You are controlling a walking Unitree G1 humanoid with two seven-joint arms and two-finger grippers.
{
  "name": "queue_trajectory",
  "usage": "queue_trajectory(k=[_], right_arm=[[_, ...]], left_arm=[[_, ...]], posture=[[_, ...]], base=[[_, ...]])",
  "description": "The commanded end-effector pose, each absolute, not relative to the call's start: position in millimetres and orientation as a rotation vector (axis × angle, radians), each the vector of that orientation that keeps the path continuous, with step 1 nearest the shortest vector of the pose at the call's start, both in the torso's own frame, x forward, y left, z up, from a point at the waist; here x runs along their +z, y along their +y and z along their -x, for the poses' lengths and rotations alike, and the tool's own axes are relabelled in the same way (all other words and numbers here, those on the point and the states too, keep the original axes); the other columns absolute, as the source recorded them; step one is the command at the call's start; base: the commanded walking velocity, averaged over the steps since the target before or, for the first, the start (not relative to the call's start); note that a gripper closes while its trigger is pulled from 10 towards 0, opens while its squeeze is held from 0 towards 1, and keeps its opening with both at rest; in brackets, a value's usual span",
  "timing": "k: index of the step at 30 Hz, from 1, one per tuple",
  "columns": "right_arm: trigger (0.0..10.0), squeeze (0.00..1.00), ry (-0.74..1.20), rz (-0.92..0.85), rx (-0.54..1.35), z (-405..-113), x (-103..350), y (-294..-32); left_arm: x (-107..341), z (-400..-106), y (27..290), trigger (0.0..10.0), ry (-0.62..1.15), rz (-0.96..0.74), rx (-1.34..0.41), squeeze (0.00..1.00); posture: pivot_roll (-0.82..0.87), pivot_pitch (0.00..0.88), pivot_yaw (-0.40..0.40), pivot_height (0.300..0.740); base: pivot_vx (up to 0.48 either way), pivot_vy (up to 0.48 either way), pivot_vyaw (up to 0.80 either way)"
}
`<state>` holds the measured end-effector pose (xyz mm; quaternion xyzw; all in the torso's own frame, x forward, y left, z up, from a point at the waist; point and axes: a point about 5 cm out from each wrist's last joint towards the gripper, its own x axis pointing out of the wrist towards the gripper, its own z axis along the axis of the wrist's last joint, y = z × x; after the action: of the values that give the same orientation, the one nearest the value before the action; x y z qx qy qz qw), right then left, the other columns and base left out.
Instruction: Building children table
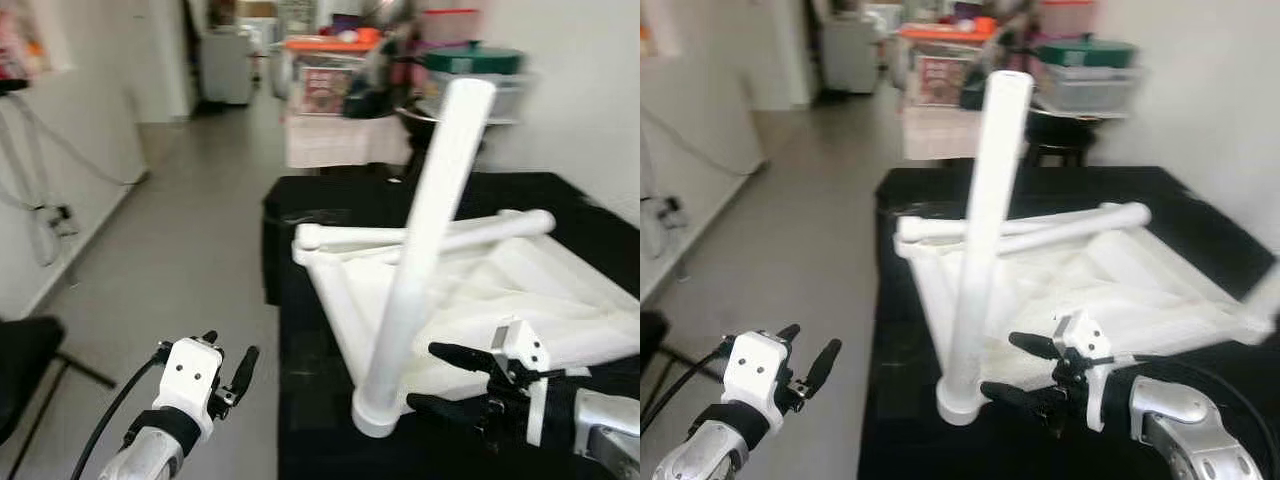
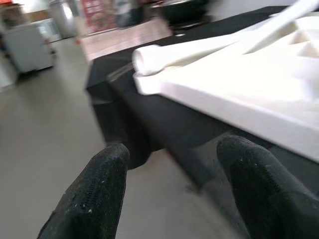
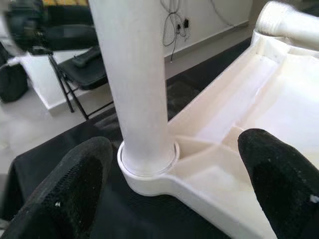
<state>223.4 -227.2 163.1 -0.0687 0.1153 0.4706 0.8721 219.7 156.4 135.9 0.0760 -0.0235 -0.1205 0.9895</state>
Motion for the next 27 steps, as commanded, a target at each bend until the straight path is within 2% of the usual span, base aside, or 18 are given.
queue_trajectory(k=[1,10,24,27], right_arm=[[10.0,0.00,0.228,0.138,1.038,-218.1,170.8,-226.5],[10.0,0.00,0.244,0.132,1.010,-217.0,169.2,-225.5],[10.0,0.00,0.251,0.124,1.025,-213.4,172.2,-226.0],[10.0,0.00,0.254,0.125,1.025,-213.8,170.9,-224.5]], left_arm=[[130.5,-220.0,156.7,10.0,-0.022,-0.153,-0.240,0.00],[130.8,-220.3,156.3,10.0,-0.017,-0.144,-0.237,0.00],[130.7,-220.4,153.9,10.0,-0.010,-0.164,-0.257,0.00],[129.6,-219.8,154.6,10.0,-0.012,-0.163,-0.253,0.00]], posture=[[-0.05,0.011,-0.029,0.740],[-0.05,0.014,-0.029,0.740],[-0.05,0.010,-0.026,0.740],[-0.05,0.007,-0.028,0.740]], base=[[0.000,0.000,-0.80],[0.000,0.000,-0.80],[0.000,0.478,-0.80],[0.000,0.000,-0.80]])
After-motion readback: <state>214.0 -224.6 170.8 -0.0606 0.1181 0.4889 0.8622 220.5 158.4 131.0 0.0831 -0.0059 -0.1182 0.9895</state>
